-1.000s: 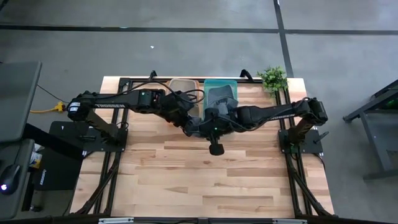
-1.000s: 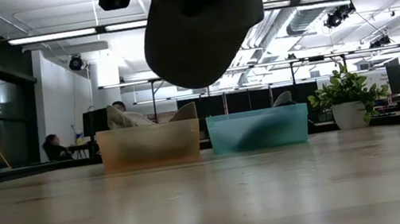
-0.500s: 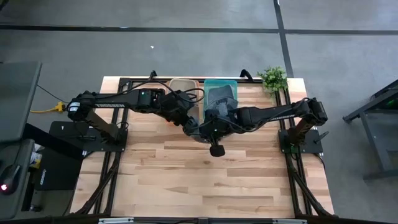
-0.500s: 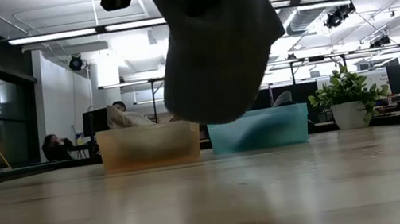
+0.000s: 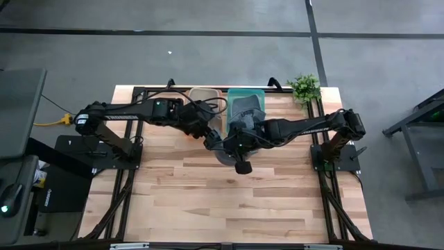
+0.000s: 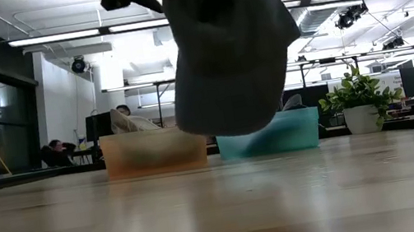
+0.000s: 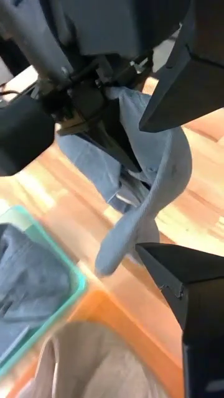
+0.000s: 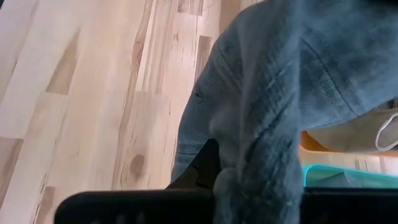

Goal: Pick & Place hat
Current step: Put the black cap into the blue bin

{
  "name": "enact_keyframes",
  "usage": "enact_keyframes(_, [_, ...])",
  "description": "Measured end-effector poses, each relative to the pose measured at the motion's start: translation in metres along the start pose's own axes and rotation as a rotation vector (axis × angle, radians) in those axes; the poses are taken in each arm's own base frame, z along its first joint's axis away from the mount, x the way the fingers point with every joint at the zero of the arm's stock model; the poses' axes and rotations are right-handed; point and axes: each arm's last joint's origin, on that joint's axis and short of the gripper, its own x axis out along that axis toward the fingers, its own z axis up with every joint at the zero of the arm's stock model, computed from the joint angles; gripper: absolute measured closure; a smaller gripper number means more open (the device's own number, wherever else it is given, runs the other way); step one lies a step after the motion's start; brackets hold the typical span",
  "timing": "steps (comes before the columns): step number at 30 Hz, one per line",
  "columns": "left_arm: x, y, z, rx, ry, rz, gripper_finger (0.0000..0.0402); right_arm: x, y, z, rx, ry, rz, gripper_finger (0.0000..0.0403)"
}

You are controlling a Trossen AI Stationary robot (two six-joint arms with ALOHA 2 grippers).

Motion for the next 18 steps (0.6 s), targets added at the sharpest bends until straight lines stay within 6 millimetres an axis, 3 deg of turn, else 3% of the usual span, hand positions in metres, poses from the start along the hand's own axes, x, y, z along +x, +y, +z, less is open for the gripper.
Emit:
enact_keyframes(7, [-0.033,-0.006,0.010,0.002,-0.043,0.056,0.0119,0.000,0.001,-0.007,-0.003,0.072,-0.018,0.0403])
enact_keyframes(18, [-0.044,0.001,0.002,-0.048,0.029,0.105,0.0119,-0.004,0.020,-0.020,-0.068,0.200,-0.092,0.0403])
